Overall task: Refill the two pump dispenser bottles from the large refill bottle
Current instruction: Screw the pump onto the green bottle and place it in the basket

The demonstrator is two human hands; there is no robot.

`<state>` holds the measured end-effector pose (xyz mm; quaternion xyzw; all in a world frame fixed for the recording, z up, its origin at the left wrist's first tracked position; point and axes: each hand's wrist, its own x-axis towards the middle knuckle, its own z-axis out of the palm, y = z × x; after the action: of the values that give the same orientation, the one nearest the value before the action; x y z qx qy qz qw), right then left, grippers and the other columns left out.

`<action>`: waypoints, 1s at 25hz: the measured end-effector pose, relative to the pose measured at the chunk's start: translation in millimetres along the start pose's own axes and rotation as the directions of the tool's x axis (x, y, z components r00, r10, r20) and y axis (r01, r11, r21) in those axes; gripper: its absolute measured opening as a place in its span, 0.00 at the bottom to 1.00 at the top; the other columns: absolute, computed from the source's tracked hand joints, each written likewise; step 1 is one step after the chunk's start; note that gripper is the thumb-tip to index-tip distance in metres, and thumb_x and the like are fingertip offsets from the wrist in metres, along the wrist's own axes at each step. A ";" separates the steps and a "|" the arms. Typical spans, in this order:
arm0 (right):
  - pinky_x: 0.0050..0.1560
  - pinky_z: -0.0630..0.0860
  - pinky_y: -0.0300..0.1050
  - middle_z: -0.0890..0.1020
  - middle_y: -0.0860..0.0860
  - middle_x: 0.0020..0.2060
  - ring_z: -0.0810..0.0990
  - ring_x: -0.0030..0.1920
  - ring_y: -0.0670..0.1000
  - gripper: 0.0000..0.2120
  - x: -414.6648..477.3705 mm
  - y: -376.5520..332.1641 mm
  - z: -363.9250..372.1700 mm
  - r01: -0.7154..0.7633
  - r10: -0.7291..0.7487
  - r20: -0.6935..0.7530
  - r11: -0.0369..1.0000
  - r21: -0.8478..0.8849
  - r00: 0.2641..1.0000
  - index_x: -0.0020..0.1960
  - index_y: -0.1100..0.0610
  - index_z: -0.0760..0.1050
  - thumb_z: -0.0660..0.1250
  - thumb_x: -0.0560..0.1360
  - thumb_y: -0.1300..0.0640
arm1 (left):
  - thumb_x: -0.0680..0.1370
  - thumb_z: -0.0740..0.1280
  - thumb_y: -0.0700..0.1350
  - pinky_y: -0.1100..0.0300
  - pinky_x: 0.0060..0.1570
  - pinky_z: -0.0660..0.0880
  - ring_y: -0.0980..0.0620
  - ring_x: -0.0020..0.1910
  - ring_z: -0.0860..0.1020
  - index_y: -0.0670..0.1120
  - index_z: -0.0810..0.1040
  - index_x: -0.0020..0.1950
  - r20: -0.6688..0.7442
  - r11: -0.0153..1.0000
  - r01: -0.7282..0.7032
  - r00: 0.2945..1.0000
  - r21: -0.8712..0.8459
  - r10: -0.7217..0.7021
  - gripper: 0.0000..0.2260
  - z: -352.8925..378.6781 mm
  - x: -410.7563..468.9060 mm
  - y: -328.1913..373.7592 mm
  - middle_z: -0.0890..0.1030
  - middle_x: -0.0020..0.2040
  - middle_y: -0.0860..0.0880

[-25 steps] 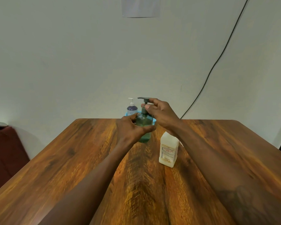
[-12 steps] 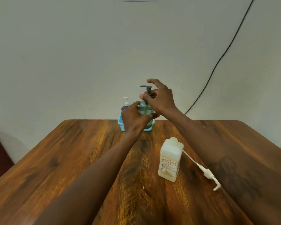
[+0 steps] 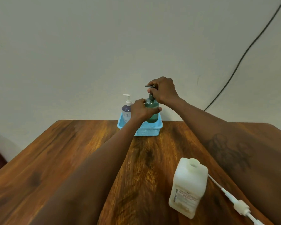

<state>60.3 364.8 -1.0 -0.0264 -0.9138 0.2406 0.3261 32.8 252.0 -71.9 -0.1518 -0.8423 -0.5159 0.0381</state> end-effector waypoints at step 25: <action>0.43 0.74 0.21 0.85 0.49 0.45 0.84 0.44 0.45 0.17 -33.9 49.9 13.8 -0.128 0.115 0.075 0.970 0.205 0.991 0.59 0.58 0.83 0.79 0.71 0.59 | 0.72 0.78 0.55 0.51 0.60 0.80 0.48 0.60 0.81 0.46 0.74 0.71 -0.063 0.998 -0.066 0.996 0.016 0.067 0.31 23.6 -24.1 -36.7 0.81 0.65 0.46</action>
<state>73.1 396.1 -52.8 -0.0403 -0.8898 0.3558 0.2831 47.0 252.0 -119.6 -0.1629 -0.8386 -0.5132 0.0830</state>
